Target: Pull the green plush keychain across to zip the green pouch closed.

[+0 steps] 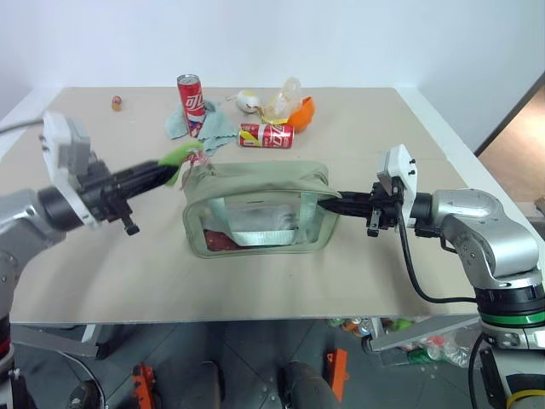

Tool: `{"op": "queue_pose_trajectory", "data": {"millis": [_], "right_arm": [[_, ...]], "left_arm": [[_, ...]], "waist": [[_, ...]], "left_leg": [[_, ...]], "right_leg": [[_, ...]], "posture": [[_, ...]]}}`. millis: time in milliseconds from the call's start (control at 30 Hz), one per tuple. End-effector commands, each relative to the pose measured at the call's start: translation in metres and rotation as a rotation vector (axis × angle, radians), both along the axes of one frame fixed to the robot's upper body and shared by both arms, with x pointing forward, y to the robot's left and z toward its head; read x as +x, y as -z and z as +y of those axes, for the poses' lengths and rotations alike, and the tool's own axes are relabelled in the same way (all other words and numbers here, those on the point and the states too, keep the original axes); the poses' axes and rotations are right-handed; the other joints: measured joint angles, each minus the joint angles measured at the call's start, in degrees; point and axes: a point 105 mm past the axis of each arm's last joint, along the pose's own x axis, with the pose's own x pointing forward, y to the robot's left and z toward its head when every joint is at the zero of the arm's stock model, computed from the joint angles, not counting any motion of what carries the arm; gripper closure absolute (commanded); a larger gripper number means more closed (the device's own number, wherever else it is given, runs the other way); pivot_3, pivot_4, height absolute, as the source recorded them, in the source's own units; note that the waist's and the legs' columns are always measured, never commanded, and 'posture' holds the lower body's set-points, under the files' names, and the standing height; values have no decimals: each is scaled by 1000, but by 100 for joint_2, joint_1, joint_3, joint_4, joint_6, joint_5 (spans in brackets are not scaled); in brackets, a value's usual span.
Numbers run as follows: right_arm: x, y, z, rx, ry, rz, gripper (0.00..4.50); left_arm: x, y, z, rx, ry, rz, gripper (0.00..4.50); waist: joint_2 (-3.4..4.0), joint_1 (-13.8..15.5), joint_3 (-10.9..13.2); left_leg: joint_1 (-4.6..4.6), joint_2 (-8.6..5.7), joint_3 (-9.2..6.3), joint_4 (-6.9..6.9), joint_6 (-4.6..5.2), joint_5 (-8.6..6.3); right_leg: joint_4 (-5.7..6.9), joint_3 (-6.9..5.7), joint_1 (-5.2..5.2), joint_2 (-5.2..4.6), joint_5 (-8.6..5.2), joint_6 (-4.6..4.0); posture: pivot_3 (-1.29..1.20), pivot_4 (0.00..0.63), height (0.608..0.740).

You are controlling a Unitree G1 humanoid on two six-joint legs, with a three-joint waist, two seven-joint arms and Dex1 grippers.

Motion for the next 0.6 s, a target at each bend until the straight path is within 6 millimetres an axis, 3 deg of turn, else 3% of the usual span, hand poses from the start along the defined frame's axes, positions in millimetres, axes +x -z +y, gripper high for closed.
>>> {"op": "queue_pose_trajectory", "data": {"millis": [33, 200, 433, 467, 600], "right_arm": [[1, -11, -1, -8, -3, -51, 4500], [2, -11, 1, -6, -5, -57, 4500], [1, -11, 0, -4, 4, -66, 4500], [1, -11, 0, -4, 4, -66, 4500], [1, -11, 0, -2, 4, -66, 4500]], "left_arm": [[2, 5, -27, 67, 115, -22, 4466], [19, 17, -48, 137, 180, -50, 4466], [30, 15, -49, 144, 199, -23, 4466], [28, 13, -49, 148, 213, -17, 3779], [15, 1, -45, 154, 243, -21, 2479]], "waist": [[0, -1, 0], [0, -2, 0], [0, -4, 0], [0, -4, 0], [0, -5, 0]], "left_leg": [[-1, 0, -1, 0, 0, 0], [-3, 3, -7, 1, 0, 0], [-4, 3, -7, 0, 0, 0], [-5, 2, -7, 1, 0, 0], [-5, 3, -7, 1, 0, 0]], "right_leg": [[0, -1, 0, 0, 0, 0], [0, -4, -2, 9, 1, -2], [0, -3, -2, 7, 0, -1], [0, -4, -2, 7, 0, -1], [0, -3, -2, 7, 0, -1]], "posture": [[0, 150, 740], [0, 150, 740], [0, 150, 740], [0, 150, 740], [0, 150, 740]]}}
